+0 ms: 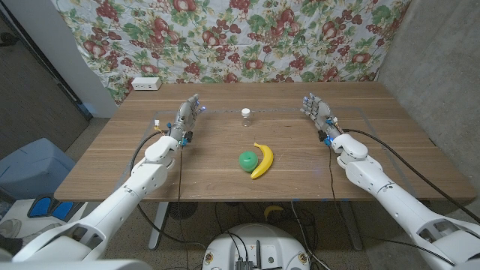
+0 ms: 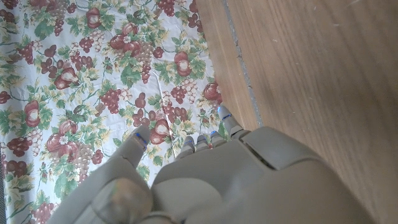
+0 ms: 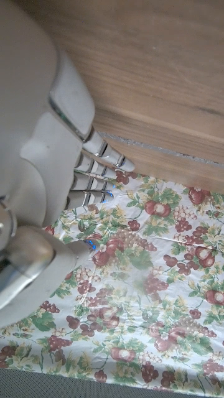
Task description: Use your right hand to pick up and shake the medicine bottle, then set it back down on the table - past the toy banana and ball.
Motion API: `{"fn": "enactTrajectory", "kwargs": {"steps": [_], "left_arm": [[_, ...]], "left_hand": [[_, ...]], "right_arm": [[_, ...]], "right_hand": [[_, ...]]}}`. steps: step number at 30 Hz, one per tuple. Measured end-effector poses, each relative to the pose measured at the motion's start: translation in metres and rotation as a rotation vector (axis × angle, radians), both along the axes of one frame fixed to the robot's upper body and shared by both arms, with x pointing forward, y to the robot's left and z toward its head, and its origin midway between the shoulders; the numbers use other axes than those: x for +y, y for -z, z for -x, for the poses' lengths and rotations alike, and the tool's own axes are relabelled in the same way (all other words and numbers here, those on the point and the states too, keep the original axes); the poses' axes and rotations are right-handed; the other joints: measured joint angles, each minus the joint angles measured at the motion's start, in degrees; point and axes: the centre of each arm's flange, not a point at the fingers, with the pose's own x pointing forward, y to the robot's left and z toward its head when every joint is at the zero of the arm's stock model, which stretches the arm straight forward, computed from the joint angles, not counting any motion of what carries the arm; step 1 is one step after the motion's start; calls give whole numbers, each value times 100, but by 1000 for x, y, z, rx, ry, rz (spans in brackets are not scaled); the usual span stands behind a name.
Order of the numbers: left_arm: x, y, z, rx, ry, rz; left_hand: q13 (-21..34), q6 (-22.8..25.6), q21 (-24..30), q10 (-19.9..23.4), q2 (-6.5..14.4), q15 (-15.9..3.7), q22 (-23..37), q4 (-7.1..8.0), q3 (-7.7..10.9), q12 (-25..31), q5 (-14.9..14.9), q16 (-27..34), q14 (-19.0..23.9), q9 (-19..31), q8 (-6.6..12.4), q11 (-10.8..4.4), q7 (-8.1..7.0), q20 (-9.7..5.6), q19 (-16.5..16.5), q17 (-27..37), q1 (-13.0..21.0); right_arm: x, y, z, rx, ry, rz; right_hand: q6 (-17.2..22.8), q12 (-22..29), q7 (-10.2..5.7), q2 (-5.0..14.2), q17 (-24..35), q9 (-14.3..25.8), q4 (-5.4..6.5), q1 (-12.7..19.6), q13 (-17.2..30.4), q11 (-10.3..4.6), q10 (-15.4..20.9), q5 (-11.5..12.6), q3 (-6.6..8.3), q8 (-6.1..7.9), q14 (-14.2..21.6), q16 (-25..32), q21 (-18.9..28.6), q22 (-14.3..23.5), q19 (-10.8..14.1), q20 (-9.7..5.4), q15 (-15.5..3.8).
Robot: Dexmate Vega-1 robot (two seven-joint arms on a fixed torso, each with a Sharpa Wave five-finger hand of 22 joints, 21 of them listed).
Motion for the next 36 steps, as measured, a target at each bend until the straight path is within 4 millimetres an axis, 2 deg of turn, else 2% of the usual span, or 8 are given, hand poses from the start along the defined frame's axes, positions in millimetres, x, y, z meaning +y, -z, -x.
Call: {"fn": "enactTrajectory", "kwargs": {"steps": [1,5,7,21,23,28,32,36], "left_arm": [[1,1,0,8,-20,0],[2,-1,3,-1,-18,-2],[4,-1,3,4,-40,2],[4,-5,4,-7,-47,-3],[3,-5,4,-8,-47,-4],[3,-5,4,-9,-47,-6],[4,-5,4,-9,-48,-9],[5,-5,4,-9,-48,-12]], "left_hand": [[0,0,10,0,0,0,0,7,7,0,0,0,0,0,21,0,0,0,0,0,0],[0,0,10,0,0,0,0,7,7,0,0,0,0,0,21,0,0,0,0,-1,0],[0,0,10,0,0,0,0,7,7,0,0,0,0,0,21,0,0,0,0,-1,0],[-17,23,10,0,0,0,-1,7,7,0,0,0,0,-1,21,0,-22,22,22,-1,0],[-17,23,10,0,0,0,-1,7,7,0,0,0,0,-1,21,0,-22,22,22,-1,0],[-17,54,-28,22,0,-21,-1,-7,21,0,0,43,21,-1,21,-22,-53,0,44,-1,0],[-16,54,-28,22,0,-21,-1,-11,25,0,0,45,21,-1,21,-22,-53,30,74,-2,0],[-16,85,-28,53,0,-42,-2,-11,25,0,0,44,43,-2,21,-53,-84,61,105,-17,0]], "right_arm": [[-5,1,-12,22,18,-9],[-3,-1,-10,7,7,-2],[-9,1,-20,22,24,-11],[-15,-4,-23,-6,43,-16],[-16,-4,-22,-8,50,-20],[-16,-4,-20,-15,68,-20],[-17,-5,-16,-29,103,-7],[-15,-9,-11,-49,144,18]], "right_hand": [[0,0,0,9,0,0,0,9,0,5,5,0,0,0,-1,0,0,0,0,0,0],[31,0,31,9,0,0,0,9,0,5,5,0,0,0,-1,0,0,0,42,0,0],[31,0,31,9,-11,0,0,9,0,5,4,0,0,0,-1,0,0,0,62,20,0],[62,43,0,9,-51,-1,-46,9,-1,5,67,0,36,0,54,0,0,-1,62,19,12],[84,43,22,8,-78,-1,-91,9,-1,47,109,0,24,0,127,1,0,-1,115,51,86],[131,43,136,-160,-185,-1,-364,177,-1,178,240,45,14,0,402,64,0,-2,327,310,361],[131,43,136,-257,-227,-1,-512,275,-1,210,272,66,29,0,461,66,-26,-1,367,350,378],[131,77,136,-308,-229,-2,-597,325,-1,245,306,110,36,0,513,66,-51,26,367,350,369]]}}
